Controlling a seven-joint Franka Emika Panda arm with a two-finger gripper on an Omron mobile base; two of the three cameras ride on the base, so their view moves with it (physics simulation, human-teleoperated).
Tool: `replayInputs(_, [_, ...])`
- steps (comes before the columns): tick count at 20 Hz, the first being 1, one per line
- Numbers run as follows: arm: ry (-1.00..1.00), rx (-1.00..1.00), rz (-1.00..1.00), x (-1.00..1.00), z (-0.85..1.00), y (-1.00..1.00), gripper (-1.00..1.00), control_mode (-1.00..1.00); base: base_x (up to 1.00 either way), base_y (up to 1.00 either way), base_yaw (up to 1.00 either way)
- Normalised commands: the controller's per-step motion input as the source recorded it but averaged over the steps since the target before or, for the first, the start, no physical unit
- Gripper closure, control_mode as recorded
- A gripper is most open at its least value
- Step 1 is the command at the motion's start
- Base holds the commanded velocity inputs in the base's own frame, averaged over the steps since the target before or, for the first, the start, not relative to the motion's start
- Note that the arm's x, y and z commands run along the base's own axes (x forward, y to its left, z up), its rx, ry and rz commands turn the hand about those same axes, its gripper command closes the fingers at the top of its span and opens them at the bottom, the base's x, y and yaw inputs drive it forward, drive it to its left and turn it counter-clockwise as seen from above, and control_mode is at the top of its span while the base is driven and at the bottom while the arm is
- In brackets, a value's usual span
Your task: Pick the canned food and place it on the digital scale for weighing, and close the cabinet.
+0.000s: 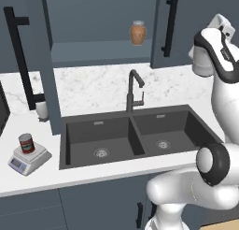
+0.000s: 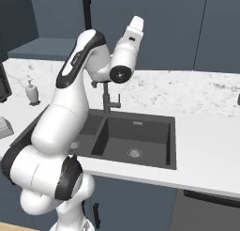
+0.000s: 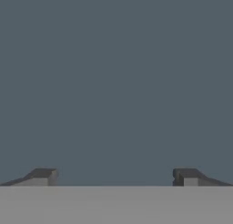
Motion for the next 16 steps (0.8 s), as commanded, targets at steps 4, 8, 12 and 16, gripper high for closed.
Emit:
replayInputs(4, [0.04, 0.01, 0.0, 0.88, -0.13, 0.14, -1.0, -1.0, 0.0, 0.0, 0.0])
replayInputs(8, [0.0, 0.0, 0.0, 0.64, -0.13, 0.11, -1.0, -1.0, 0.0, 0.0, 0.0])
replayInputs(12, [-0.07, 0.01, 0.0, -0.07, 0.0, 0.0, -1.0, -1.0, 0.0, 0.0, 0.0])
replayInputs(16, [-0.13, 0.04, 0.0, -0.52, 0.0, -0.02, -1.0, -1.0, 0.0, 0.0, 0.0])
